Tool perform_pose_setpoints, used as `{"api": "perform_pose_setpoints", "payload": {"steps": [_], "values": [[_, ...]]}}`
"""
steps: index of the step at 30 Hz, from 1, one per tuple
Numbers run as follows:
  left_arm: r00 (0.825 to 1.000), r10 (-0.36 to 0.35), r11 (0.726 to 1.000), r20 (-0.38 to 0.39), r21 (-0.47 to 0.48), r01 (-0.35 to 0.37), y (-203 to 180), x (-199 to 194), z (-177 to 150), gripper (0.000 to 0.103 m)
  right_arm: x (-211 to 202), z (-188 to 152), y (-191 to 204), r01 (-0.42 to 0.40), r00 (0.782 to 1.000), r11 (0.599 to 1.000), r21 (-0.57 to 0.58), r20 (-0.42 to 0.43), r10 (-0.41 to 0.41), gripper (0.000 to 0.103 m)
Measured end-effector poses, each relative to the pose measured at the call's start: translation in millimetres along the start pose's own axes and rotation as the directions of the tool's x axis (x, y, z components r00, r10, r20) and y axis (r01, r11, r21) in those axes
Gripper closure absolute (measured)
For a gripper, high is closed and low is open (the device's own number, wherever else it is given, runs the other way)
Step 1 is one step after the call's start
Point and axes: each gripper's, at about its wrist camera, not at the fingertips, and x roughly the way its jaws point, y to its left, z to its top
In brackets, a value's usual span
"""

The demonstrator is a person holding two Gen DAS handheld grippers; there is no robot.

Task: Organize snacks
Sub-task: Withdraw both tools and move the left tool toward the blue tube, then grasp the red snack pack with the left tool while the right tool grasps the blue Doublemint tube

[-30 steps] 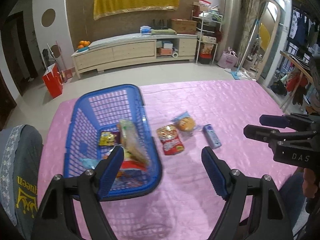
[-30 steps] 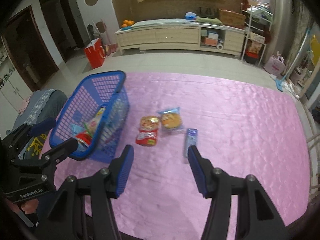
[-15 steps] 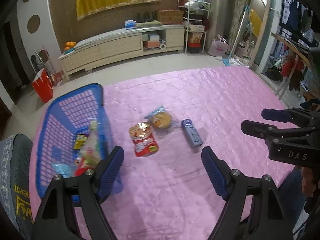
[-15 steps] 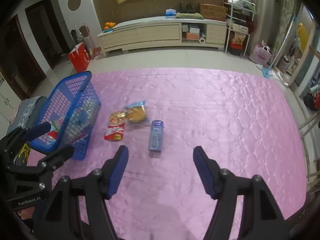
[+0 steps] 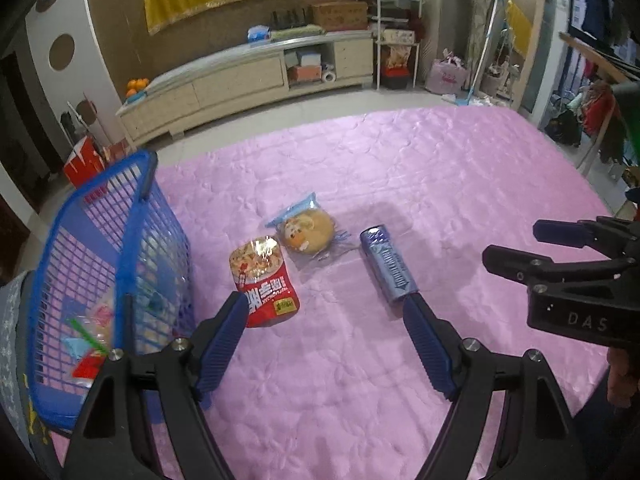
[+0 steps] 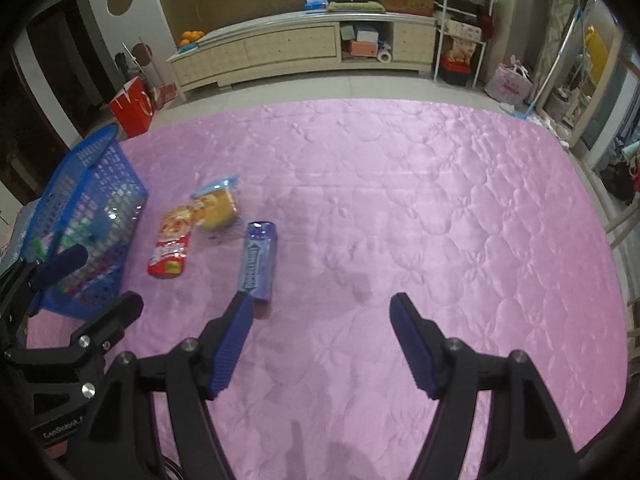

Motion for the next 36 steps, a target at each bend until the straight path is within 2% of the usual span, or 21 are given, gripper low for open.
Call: {"api": "perform_pose_setpoints", "payload": {"steps": [6,15,19,23,25,26,27,28,30,32,36], "values": [[0.999,0.016,0.999,-0.038,-0.031,-0.017,14.3,35.1,2.9,0.026,35.1,3.3,4.1,-0.001,0.999,1.000,-0.003,-0.034,0.001,0.028],[0.986,0.151,0.988,-0.069,-0.012,-0.152,30.0,84.4,3.2,0.034,73.5,11.4,12.2,-0.002,0.999,1.000,-0.003,-0.043,0.002,0.028],[0.981,0.158,0.986,-0.111,-0.037,-0.163,39.7,100.4,0.3,0.034,78.8,11.7,11.5,-0.011,0.999,1.000,-0.019,-0.032,0.010,0.028],[0.982,0.151,0.986,-0.112,-0.058,-0.158,44.6,102.7,1.8,0.034,80.4,9.6,10.6,-0.030,0.999,0.999,-0.024,-0.034,0.029,0.028],[0.984,0.134,0.987,-0.119,-0.077,-0.144,46.9,103.5,3.0,0.038,80.9,9.3,12.3,-0.033,0.999,0.999,-0.015,-0.034,0.032,0.028],[0.987,0.097,0.988,-0.126,-0.107,-0.111,50.8,103.5,3.2,0.048,80.2,8.5,10.3,-0.033,0.999,0.999,-0.009,-0.036,0.033,0.028],[0.989,0.050,0.987,-0.137,-0.145,-0.070,54.6,102.4,2.9,0.053,80.5,8.6,9.0,-0.034,0.999,0.999,-0.004,-0.038,0.034,0.028],[0.989,0.048,0.987,-0.141,-0.144,-0.068,56.6,103.2,3.5,0.055,80.4,8.3,8.2,-0.037,0.998,0.999,0.005,-0.040,0.037,0.028],[0.989,0.043,0.990,-0.139,-0.124,-0.061,53.9,100.0,2.4,0.067,78.9,7.1,4.7,-0.042,0.998,0.999,0.020,-0.044,0.043,0.028],[0.990,0.050,0.993,-0.132,-0.100,-0.063,50.2,95.5,-1.9,0.072,76.1,4.6,3.1,-0.038,0.998,0.999,0.024,-0.048,0.040,0.028],[0.992,0.035,0.995,-0.123,-0.090,-0.046,44.3,87.7,-11.3,0.073,72.2,0.1,1.9,-0.043,0.998,0.999,0.033,-0.054,0.045,0.028]]}}
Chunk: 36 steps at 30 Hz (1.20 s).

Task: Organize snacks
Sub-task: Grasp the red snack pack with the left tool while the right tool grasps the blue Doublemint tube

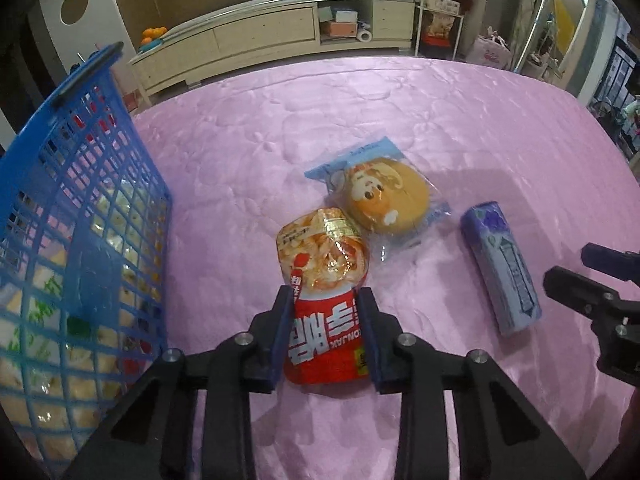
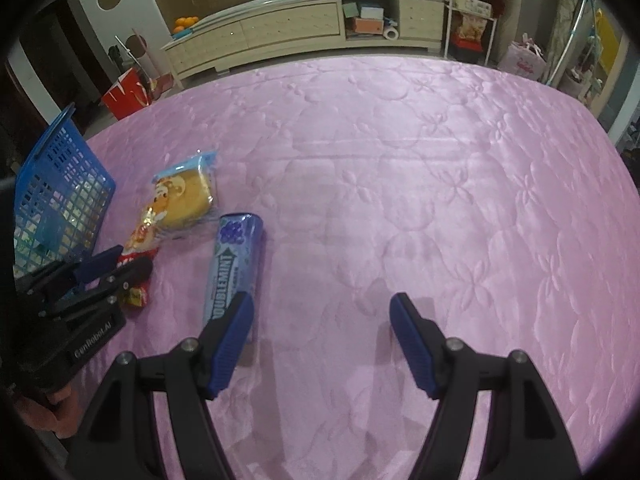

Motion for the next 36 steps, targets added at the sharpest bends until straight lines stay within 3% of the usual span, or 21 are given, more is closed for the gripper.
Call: {"api": "perform_pose_setpoints", "payload": {"steps": [9,19,21,24,26,36], "values": [[0.997,-0.064,0.997,0.048,-0.035,0.066,10.3,-19.9,-5.3,0.074,0.0,7.0,18.3,-0.019,1.000,1.000,-0.011,-0.017,0.019,0.028],[0.996,-0.071,0.997,0.061,-0.010,0.072,15.0,-25.8,-9.5,0.074,17.6,16.9,46.6,-0.016,0.998,0.995,-0.094,-0.065,0.010,0.028],[0.996,-0.068,0.998,0.061,0.001,0.068,15.4,-25.6,-9.9,0.074,22.3,17.9,51.3,-0.002,0.998,0.994,-0.112,-0.069,-0.006,0.032],[0.996,-0.065,0.998,0.059,0.005,0.065,6.4,-23.8,-6.2,0.074,30.0,18.1,55.0,-0.013,0.996,0.992,-0.126,-0.089,0.002,0.049],[0.996,-0.061,0.998,0.061,0.007,0.060,5.1,-22.8,-5.8,0.074,29.5,17.0,58.3,-0.003,0.998,0.988,-0.156,-0.065,-0.007,0.068],[0.991,-0.087,0.996,0.101,0.024,0.085,-1.4,-44.6,-11.5,0.074,-6.9,3.6,47.8,-0.019,1.000,0.994,-0.108,-0.023,0.017,0.068]]}}
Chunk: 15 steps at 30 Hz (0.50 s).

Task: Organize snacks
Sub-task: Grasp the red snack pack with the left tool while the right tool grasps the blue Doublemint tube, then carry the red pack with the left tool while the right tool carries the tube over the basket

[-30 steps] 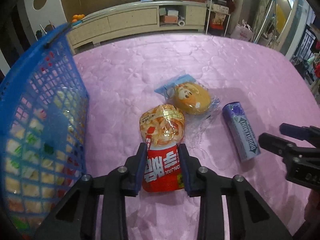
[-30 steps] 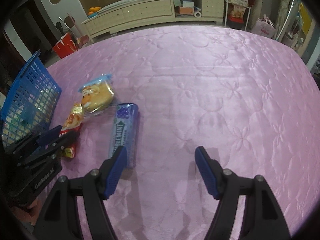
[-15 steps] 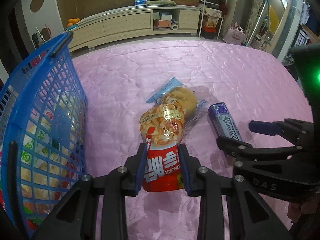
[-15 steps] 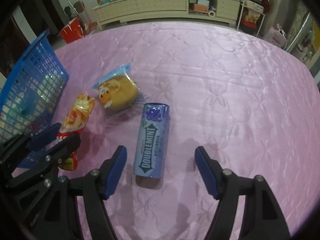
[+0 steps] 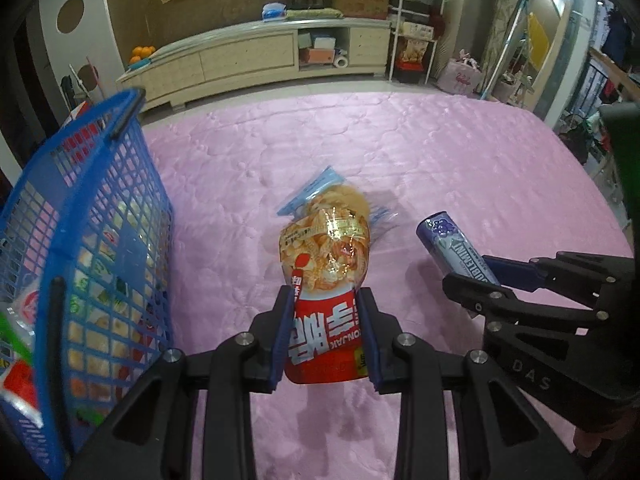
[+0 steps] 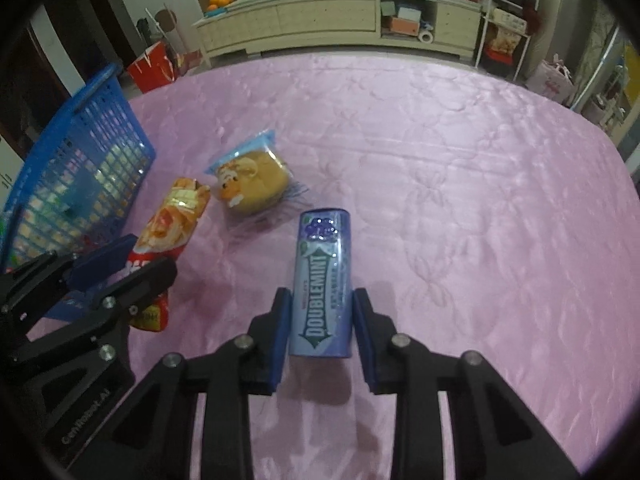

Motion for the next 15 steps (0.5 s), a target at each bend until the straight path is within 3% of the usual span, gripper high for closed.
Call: {"api": "perform_pose_setpoints", "payload": {"steps": [15], "values": [[0.989,-0.046,0.999,0.142,0.008,0.046,-3.0,-94.3,-12.3,0.074,-114.7,-28.3,30.6,0.046,0.982,0.998,-0.041,0.185,-0.038,0.068]]}}
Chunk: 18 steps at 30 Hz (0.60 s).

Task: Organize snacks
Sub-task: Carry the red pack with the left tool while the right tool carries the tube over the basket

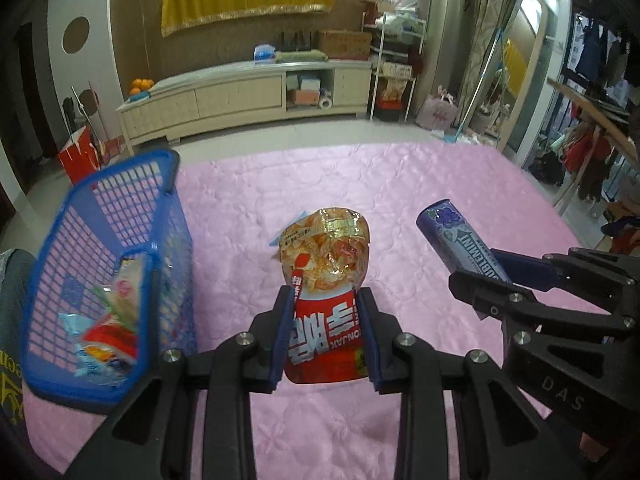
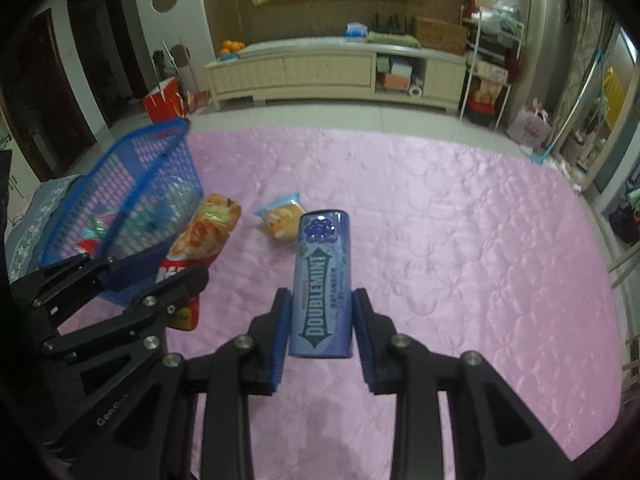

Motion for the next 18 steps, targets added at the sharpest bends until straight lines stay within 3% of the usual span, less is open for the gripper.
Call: {"api": "perform_pose_setpoints", "payload": {"steps": [10,18], "values": [[0.995,-0.007,1.000,0.101,-0.018,0.009,29.8,-62.0,1.1,0.074,-56.6,7.6,38.2,-0.029,0.993,0.998,-0.055,0.112,0.035,0.068],[0.987,0.066,0.996,0.146,-0.061,-0.058,78.7,-99.5,0.3,0.074,-69.8,21.2,88.2,-0.094,0.982,0.987,-0.132,0.150,0.114,0.068]]}}
